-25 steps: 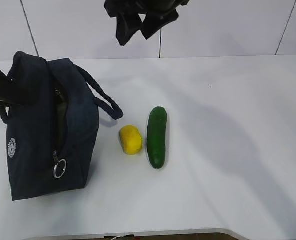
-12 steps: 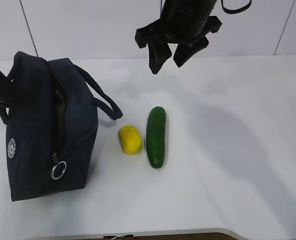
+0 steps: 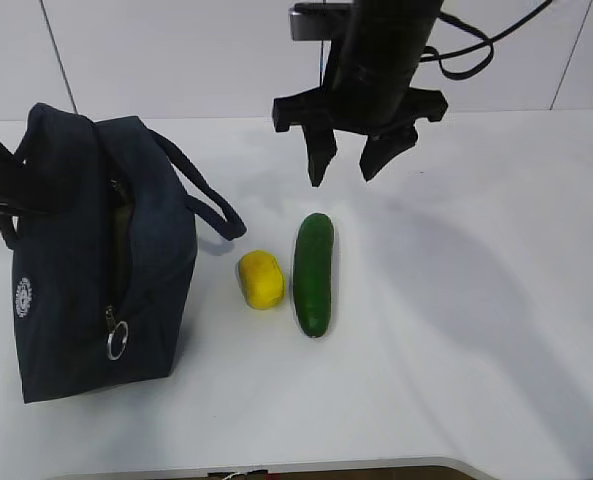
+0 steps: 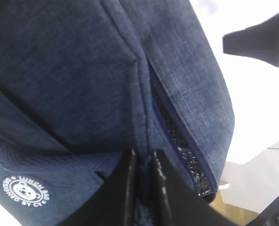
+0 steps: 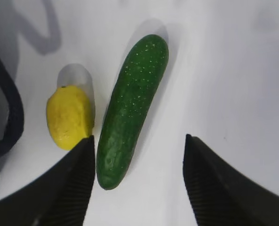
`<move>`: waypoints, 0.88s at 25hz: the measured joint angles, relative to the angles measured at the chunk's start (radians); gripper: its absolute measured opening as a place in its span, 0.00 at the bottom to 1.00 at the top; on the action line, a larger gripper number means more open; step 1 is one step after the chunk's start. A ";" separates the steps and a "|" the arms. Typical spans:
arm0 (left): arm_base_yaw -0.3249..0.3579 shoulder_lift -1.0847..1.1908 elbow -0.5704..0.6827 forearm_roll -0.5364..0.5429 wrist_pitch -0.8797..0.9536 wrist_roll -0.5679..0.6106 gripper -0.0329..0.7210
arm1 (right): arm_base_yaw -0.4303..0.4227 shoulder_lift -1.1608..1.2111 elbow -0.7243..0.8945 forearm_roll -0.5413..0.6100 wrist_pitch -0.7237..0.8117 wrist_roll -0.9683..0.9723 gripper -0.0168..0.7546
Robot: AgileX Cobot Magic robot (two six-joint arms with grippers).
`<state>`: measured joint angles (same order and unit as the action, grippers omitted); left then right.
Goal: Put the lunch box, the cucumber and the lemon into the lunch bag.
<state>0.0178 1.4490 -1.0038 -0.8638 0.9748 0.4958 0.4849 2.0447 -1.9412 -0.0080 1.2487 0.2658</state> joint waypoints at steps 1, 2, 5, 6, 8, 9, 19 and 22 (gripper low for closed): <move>0.000 0.000 0.000 0.000 0.000 0.000 0.06 | 0.000 0.014 0.000 -0.002 0.000 0.013 0.64; 0.000 0.000 0.000 0.000 0.000 0.000 0.06 | 0.000 0.025 0.000 -0.004 0.000 0.022 0.65; 0.000 0.000 0.000 0.000 0.000 0.000 0.06 | 0.000 0.061 0.000 0.001 -0.004 0.048 0.72; 0.000 0.000 0.000 0.000 0.000 0.000 0.06 | 0.000 0.069 0.000 0.000 -0.004 0.063 0.74; 0.000 0.000 0.000 0.000 0.000 0.000 0.06 | 0.000 0.078 0.000 -0.002 -0.014 0.089 0.78; 0.000 0.000 0.000 0.000 0.000 0.000 0.06 | 0.000 0.078 0.000 -0.006 -0.023 0.104 0.79; 0.000 0.000 0.000 -0.004 0.000 0.000 0.06 | 0.000 0.097 0.000 0.008 -0.127 0.159 0.80; 0.000 0.000 0.000 -0.013 0.000 0.000 0.06 | 0.000 0.120 0.000 0.001 -0.128 0.168 0.80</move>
<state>0.0178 1.4490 -1.0038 -0.8764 0.9748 0.4958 0.4849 2.1642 -1.9412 -0.0069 1.1212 0.4338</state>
